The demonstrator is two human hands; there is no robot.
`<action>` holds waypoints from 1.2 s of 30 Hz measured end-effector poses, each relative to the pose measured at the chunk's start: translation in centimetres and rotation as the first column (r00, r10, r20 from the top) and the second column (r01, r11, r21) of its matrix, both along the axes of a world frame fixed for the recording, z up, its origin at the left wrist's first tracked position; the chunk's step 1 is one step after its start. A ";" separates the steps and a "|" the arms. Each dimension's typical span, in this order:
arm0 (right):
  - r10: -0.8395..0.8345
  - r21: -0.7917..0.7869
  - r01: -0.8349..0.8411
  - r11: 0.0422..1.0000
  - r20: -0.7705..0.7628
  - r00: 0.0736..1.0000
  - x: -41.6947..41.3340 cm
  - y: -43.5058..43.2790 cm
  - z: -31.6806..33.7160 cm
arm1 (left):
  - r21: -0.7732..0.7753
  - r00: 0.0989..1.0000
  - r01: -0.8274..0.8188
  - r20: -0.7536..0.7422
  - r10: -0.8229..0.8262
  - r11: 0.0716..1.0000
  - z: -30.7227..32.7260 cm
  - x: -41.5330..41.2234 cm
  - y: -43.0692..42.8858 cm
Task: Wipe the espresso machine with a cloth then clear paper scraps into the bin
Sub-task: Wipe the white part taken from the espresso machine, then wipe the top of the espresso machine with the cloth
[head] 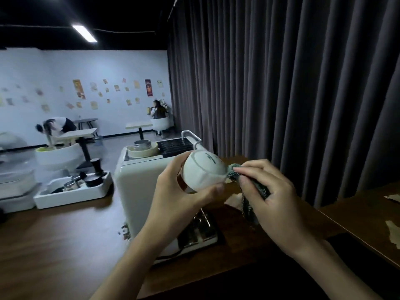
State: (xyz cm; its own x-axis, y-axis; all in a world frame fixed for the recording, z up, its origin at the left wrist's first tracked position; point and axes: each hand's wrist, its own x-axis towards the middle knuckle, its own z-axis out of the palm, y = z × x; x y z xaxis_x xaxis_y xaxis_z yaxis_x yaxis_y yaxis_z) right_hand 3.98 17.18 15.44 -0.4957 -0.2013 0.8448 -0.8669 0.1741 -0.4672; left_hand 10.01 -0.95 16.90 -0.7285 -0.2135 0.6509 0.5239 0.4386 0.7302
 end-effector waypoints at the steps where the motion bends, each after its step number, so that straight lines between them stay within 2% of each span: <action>1: 0.022 0.003 -0.022 1.000 0.003 1.000 -0.2 -1.2 0.4 | 0.017 1.000 -0.023 -0.019 0.023 1.000 0.5 0.6 -1.0; 6: 0.076 0.067 -0.072 0.995 -0.061 0.995 -1.3 -7.0 2.5 | 0.079 0.981 -0.171 -0.082 0.178 0.982 3.1 1.5 -5.8; 10: 0.061 0.095 -0.051 0.994 -0.104 0.993 -2.9 -10.4 4.6 | 0.102 0.964 -0.249 -0.068 0.257 0.963 5.1 0.0 -9.1; 17: -0.032 0.184 0.077 0.980 -0.236 0.971 -6.0 -12.6 6.1 | 0.021 0.947 -0.320 0.031 0.319 0.947 5.3 -4.0 -12.3; 20: -0.133 0.201 0.212 0.957 -0.344 0.929 -6.7 -13.0 5.6 | -0.009 0.939 -0.340 0.062 0.339 0.941 5.1 -4.9 -12.9; 25: -0.095 0.083 0.113 0.990 -0.196 0.976 -7.5 -13.3 4.8 | -0.067 0.923 -0.363 0.112 0.369 0.929 4.9 -5.1 -13.1; 32: -0.151 0.021 0.159 0.987 -0.220 0.964 -7.9 -13.7 4.3 | -0.105 0.901 -0.357 0.224 0.372 0.928 4.8 -5.1 -13.3; 36: -0.155 0.019 0.165 0.986 -0.252 0.955 -7.9 -13.7 4.0 | -0.229 0.861 -0.411 0.220 0.458 0.882 4.8 -5.1 -13.2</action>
State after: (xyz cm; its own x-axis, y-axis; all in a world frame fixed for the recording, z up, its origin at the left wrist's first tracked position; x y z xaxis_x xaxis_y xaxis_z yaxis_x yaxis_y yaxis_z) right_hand -3.94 3.50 19.40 -0.2997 -0.1725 0.9383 -0.9139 0.3341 -0.2305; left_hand 4.88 -14.19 21.70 -0.7346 -0.4523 0.5058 0.0526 0.7052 0.7070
